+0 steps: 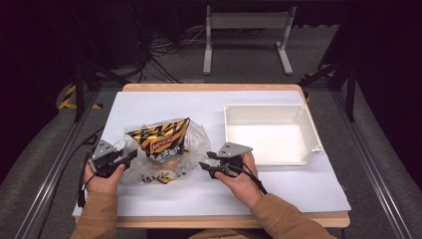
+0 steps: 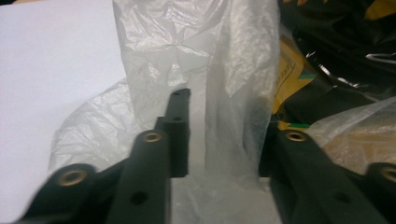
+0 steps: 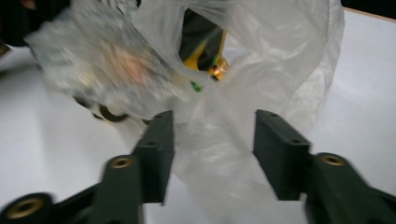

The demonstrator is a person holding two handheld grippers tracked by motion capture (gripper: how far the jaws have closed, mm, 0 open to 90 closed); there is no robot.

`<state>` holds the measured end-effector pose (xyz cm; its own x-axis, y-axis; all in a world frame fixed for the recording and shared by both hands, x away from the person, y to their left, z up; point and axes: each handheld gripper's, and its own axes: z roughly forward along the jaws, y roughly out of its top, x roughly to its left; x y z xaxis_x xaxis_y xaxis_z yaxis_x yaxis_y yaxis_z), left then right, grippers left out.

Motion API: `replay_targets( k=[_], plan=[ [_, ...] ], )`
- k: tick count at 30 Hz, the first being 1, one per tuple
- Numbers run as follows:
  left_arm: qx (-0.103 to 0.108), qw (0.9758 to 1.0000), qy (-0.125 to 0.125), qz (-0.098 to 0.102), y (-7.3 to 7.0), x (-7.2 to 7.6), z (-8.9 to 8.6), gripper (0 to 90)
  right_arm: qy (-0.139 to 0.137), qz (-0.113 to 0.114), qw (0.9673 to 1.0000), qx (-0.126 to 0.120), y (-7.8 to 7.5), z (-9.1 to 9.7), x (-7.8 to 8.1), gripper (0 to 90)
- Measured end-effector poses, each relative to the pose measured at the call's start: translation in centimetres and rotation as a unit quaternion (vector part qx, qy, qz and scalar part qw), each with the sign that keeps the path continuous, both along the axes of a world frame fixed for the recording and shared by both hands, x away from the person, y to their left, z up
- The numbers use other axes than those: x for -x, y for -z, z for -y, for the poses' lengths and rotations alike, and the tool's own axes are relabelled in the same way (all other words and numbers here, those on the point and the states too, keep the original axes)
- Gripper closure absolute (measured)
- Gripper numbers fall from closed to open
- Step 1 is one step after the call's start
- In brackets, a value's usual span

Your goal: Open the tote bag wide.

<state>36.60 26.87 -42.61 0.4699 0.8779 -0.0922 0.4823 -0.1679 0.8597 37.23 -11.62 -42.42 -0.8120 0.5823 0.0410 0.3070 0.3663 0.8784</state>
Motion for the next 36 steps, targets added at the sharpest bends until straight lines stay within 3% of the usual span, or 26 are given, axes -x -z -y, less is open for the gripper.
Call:
replay_targets(
  k=[6, 16, 27, 30, 34, 36],
  plan=[
    [0.021, 0.9995, 0.003, 0.025, -0.8, 0.9, -0.9, 41.6, -0.004, 0.013, 0.9994, -0.032, -1.9, 1.4, 1.0, 37.1],
    [0.033, 0.9968, -0.003, 0.073, -3.5, 2.7, -1.9, 29.2, -0.009, 0.06, 0.9957, -0.07, -5.8, 2.6, 2.4, 32.3],
    [0.047, 0.9934, -0.02, 0.103, -5.2, 3.8, -3.0, 25.7, -0.019, 0.098, 0.99, -0.1, -8.6, 0.2, 0.7, 28.8],
    [0.045, 0.9936, -0.015, 0.103, -5.2, 3.9, -3.0, 29.4, -0.017, 0.109, 0.988, -0.109, -9.3, -0.5, 0.1, 28.3],
    [0.033, 0.9956, 0.013, 0.086, -4.8, 3.6, -2.6, 51.8, -0.012, 0.125, 0.9853, -0.115, -10.7, -1.2, -0.7, 27.8],
    [0.025, 0.9962, 0.021, 0.08, -4.6, 3.4, -2.4, 57.4, -0.009, 0.13, 0.9847, -0.115, -11.0, -1.4, -1.1, 27.9]
  ],
)
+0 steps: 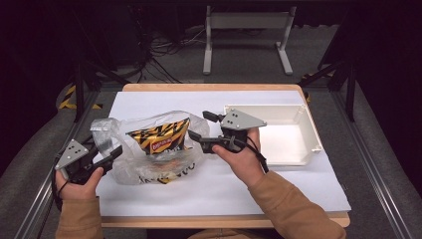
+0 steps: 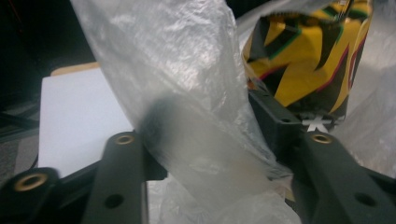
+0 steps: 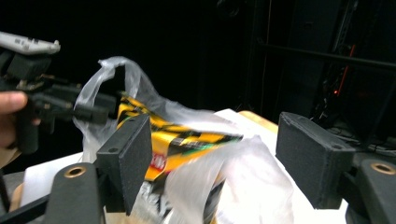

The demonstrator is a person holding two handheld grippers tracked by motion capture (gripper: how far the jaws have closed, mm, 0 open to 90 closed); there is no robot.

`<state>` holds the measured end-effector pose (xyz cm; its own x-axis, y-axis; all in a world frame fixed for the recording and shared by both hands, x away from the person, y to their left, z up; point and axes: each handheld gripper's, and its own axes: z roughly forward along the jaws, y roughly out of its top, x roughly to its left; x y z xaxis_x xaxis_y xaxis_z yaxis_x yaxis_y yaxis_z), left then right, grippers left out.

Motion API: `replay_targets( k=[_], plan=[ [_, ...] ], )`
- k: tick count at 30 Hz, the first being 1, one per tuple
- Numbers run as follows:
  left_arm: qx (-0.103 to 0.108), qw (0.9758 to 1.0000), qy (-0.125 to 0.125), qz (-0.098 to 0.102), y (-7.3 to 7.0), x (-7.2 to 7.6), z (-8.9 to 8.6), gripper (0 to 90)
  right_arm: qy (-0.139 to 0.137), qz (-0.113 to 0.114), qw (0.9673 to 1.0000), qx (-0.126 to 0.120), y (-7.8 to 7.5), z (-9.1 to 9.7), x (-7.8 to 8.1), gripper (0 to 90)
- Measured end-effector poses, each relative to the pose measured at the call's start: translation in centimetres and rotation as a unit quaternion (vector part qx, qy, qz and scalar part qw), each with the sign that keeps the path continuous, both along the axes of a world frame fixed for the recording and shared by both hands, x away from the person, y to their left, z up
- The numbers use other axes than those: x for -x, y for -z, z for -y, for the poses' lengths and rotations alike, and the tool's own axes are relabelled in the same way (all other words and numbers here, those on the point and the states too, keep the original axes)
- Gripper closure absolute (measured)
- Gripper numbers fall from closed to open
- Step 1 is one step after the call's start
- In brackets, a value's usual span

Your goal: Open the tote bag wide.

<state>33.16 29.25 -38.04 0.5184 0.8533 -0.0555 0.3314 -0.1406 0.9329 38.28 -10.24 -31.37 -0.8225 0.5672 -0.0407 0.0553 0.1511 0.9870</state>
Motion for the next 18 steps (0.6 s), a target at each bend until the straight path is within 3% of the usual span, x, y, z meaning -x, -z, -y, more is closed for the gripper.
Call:
replay_targets(
  k=[4, 6, 10, 12, 14, 16, 18],
  plan=[
    [-0.002, 1.0, 0.005, -0.004, 0.2, -0.2, 0.2, 61.8, 0.007, 0.002, 1.0, -0.003, -0.1, -0.2, -0.9, 30.1],
    [-0.003, 1.0, 0.005, -0.006, 0.3, -0.2, 0.3, 63.1, 0.009, -0.003, 1.0, 0.0, 0.1, -0.2, -1.5, 36.9],
    [-0.001, 1.0, 0.002, -0.004, 0.3, -0.2, 0.2, 61.8, -0.007, -0.036, 0.9992, 0.018, 1.0, 0.1, -2.2, 72.0],
    [0.003, 1.0, -0.003, -0.002, 0.3, -0.2, 0.1, 59.1, -0.001, -0.041, 0.9986, 0.033, 1.5, 0.2, -2.2, 80.7],
    [0.01, 0.9999, -0.014, 0.001, 0.2, -0.1, -0.1, 50.7, 0.0, -0.048, 0.9979, 0.044, 2.1, 0.3, -2.1, 86.2],
    [0.021, 0.9996, -0.02, 0.007, 0.0, 0.0, -0.3, 39.5, 0.001, -0.054, 0.9973, 0.051, 2.7, 0.3, -2.1, 87.6],
    [0.03, 0.9992, -0.021, 0.016, -0.3, 0.2, -0.6, 34.7, -0.002, -0.063, 0.9962, 0.061, 3.5, 0.0, -2.1, 87.6]
  ],
)
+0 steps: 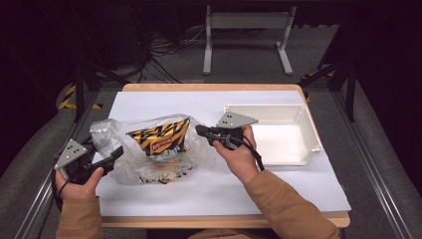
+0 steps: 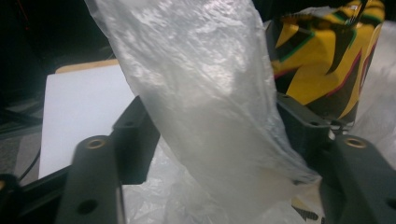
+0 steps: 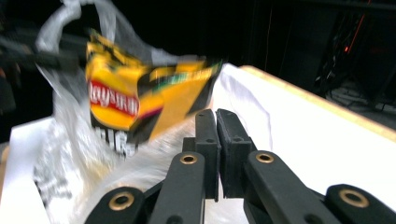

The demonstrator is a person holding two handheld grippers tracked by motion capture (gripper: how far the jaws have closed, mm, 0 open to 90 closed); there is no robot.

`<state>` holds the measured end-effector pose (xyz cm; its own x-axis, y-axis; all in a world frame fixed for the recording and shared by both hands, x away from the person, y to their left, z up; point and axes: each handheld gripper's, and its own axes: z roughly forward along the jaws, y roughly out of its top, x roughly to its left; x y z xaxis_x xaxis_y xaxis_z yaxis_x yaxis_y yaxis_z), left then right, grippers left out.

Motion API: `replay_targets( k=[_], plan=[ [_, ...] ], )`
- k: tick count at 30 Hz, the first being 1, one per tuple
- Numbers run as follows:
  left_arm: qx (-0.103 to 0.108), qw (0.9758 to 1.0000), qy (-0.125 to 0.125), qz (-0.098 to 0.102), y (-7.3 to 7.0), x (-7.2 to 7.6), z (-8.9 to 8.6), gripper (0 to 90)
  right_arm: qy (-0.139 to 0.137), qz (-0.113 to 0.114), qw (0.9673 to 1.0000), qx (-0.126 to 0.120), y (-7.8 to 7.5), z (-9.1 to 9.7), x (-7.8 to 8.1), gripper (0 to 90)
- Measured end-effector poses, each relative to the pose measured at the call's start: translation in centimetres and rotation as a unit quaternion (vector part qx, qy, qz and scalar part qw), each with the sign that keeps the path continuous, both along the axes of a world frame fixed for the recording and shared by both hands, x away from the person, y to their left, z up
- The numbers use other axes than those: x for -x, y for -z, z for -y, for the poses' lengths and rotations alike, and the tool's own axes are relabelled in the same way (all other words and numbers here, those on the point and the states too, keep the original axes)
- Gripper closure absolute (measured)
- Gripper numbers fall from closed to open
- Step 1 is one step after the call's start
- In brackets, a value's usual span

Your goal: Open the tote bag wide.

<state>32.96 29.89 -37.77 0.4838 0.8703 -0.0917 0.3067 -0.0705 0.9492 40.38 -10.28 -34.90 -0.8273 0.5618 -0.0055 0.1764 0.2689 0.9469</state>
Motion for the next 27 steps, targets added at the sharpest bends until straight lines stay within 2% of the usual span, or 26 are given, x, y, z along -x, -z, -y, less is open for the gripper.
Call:
replay_targets(
  k=[1, 2, 5, 10, 16, 17, 21, 23, 27],
  plan=[
    [0.004, 1.0, -0.002, 0.005, -0.1, 0.1, -0.1, 28.9, 0.001, -0.007, 0.9999, 0.009, 0.7, -0.2, 0.0, 87.6],
    [0.01, 0.9999, -0.006, 0.011, -0.4, 0.2, -0.3, 28.9, 0.001, -0.007, 0.9999, 0.009, 0.7, -0.2, 0.0, 87.6],
    [0.011, 0.9995, -0.011, 0.027, -1.0, 0.6, -0.7, 24.0, -0.003, -0.018, 0.9996, 0.019, 2.0, -0.7, 0.1, 86.9],
    [0.012, 0.999, -0.019, 0.038, -1.5, 1.0, -1.1, 19.3, -0.004, -0.029, 0.9988, 0.039, 3.5, -1.3, 0.1, 85.5],
    [0.013, 0.9988, -0.01, 0.046, -1.9, 1.2, -1.2, 17.0, 0.001, -0.044, 0.9969, 0.066, 5.3, -1.9, 0.0, 83.7],
    [0.013, 0.9989, -0.01, 0.044, -2.0, 1.2, -1.2, 16.0, 0.003, -0.051, 0.9961, 0.072, 5.9, -2.0, 0.0, 83.0],
    [0.012, 0.9991, 0.001, 0.039, -1.9, 0.9, -0.7, 14.3, 0.007, -0.062, 0.9944, 0.085, 6.8, -2.1, 0.1, 81.6],
    [0.007, 0.9991, 0.008, 0.042, -1.9, 0.8, -0.5, 12.5, 0.008, -0.068, 0.9936, 0.091, 7.3, -2.1, 0.1, 80.9],
    [0.009, 0.9984, 0.022, 0.051, -2.6, 1.0, -0.2, 6.7, 0.008, -0.075, 0.9929, 0.093, 7.9, -2.0, 0.2, 80.4]
  ],
)
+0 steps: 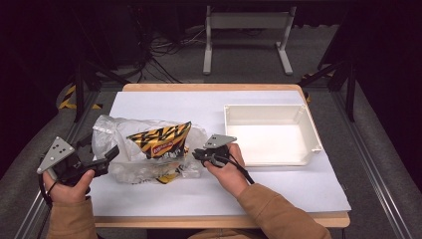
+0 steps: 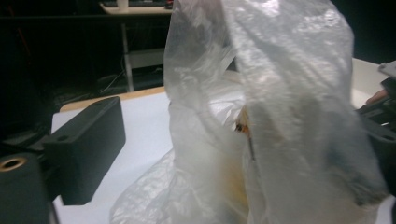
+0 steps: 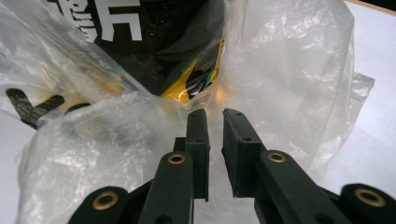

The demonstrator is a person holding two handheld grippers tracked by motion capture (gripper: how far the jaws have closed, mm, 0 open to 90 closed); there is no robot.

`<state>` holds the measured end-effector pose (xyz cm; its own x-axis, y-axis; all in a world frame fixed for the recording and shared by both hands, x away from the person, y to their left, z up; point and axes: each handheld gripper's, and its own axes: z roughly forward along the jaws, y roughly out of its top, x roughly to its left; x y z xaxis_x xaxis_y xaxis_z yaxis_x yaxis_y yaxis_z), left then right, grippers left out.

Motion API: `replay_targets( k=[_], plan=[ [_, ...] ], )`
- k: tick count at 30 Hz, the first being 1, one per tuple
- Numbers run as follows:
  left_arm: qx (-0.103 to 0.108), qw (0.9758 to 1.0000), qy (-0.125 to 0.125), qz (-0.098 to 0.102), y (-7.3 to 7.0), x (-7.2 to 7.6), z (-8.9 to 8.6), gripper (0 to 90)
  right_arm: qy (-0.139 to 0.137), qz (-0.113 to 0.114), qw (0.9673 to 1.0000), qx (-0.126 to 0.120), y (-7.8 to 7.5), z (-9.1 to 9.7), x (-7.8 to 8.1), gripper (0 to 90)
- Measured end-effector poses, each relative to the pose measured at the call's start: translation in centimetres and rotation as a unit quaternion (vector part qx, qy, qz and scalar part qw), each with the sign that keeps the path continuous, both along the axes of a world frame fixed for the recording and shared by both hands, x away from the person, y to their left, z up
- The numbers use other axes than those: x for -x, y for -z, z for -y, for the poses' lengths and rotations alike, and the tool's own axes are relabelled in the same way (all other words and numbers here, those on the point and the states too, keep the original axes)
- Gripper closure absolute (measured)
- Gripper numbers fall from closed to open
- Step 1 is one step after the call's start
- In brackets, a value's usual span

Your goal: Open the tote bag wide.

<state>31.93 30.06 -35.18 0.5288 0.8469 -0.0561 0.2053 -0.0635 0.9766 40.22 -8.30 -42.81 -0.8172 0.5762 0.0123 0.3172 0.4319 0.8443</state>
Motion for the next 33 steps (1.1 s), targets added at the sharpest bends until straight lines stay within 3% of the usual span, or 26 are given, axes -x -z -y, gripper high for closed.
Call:
replay_targets(
  k=[7, 11, 14, 18, 21, 25, 29, 33],
  plan=[
    [-0.008, 0.9993, 0.031, -0.02, -0.6, -0.1, 0.8, 2.9, 0.0, 0.004, 1.0, -0.004, -0.2, 0.1, 0.1, 78.9],
    [-0.034, 0.9973, 0.046, -0.047, -0.2, -0.8, 1.9, 1.9, 0.001, 0.006, 1.0, -0.007, -0.3, 0.1, 0.1, 78.2],
    [-0.039, 0.9976, 0.042, -0.038, -0.3, -1.0, 2.3, 2.6, 0.002, 0.008, 0.9999, -0.007, -0.4, 0.0, 0.1, 77.8],
    [-0.023, 0.9994, 0.025, 0.002, -1.8, -0.7, 2.0, 2.4, 0.002, 0.007, 0.9999, -0.008, -0.4, 0.1, 0.0, 77.6],
    [-0.021, 0.9995, 0.016, 0.016, -2.7, -0.5, 1.7, 2.2, 0.002, 0.007, 0.9999, -0.008, -0.5, 0.1, 0.0, 77.6],
    [-0.014, 0.9995, 0.012, 0.025, -3.7, -0.7, 1.4, 2.2, 0.001, 0.009, 0.9999, -0.008, -0.5, 0.0, 0.0, 77.2],
    [-0.018, 0.9991, 0.025, 0.028, -4.5, -1.1, 1.7, 2.2, 0.001, 0.01, 0.9999, -0.01, -0.6, 0.0, 0.0, 76.9],
    [-0.003, 0.999, 0.04, 0.023, -5.1, -1.7, 1.8, 2.2, 0.0, 0.01, 0.9999, -0.011, -0.8, 0.0, 0.1, 76.7]
  ],
)
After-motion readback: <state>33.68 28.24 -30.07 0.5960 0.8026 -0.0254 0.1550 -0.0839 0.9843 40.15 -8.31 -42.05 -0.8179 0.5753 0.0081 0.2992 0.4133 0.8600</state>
